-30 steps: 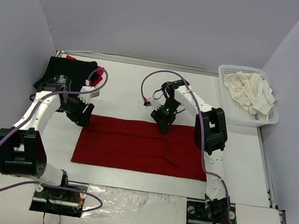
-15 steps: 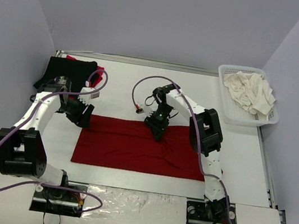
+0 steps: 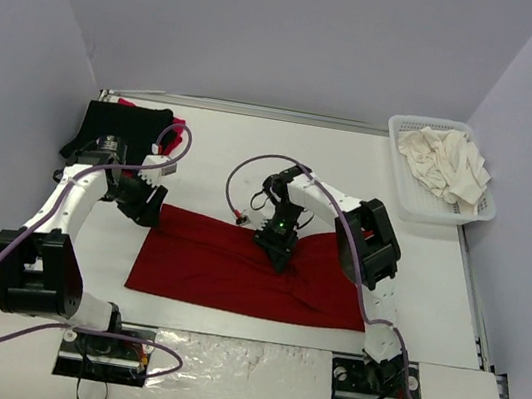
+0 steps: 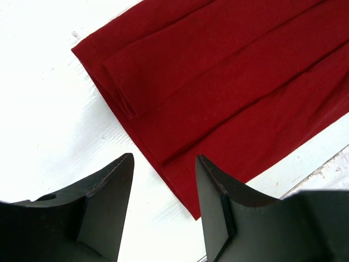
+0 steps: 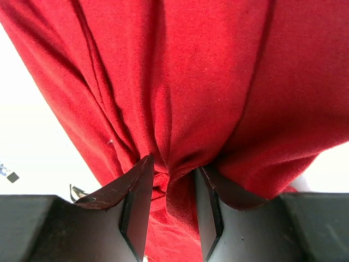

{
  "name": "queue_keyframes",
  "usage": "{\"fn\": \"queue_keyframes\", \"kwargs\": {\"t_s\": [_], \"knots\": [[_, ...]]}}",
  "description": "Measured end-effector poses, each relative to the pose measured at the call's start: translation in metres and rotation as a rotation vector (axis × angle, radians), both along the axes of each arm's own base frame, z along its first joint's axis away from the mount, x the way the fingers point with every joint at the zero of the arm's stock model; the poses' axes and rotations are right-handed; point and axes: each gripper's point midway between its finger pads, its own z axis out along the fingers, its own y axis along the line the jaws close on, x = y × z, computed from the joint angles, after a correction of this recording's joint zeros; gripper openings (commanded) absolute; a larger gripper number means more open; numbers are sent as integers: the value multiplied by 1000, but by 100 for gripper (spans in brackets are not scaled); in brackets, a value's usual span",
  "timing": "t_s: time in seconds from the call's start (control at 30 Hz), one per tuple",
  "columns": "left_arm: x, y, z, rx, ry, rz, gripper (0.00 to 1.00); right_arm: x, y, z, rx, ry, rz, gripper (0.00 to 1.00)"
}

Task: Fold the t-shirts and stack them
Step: Fold the other side of the tshirt into a rectangle

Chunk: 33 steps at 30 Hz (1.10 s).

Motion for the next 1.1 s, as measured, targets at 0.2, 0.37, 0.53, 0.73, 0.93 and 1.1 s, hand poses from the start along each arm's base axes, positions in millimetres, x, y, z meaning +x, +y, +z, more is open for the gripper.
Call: {"fn": "queue_keyframes", "kwargs": {"t_s": [0.2, 0.37, 0.53, 0.73, 0.93, 1.1], "knots": [[-1, 0, -1, 2, 0, 1, 48, 5, 0, -1, -14, -27, -18, 32], [-1, -1, -1, -6, 2, -3, 48, 27, 11, 7, 10, -101, -21, 39], [-1, -2, -8, -14, 32, -6, 48, 49, 24, 10, 37, -162, -24, 45], [-1, -4, -13, -25, 53, -12, 48, 56, 26, 0, 23, -128, -49, 46], [-2, -4, -18, -31, 70, -16, 48, 56, 27, 0, 35, -86, -69, 52], [-2, -4, -21, -33, 84, -17, 48, 56, 28, 3, 39, -33, -95, 57]]}}
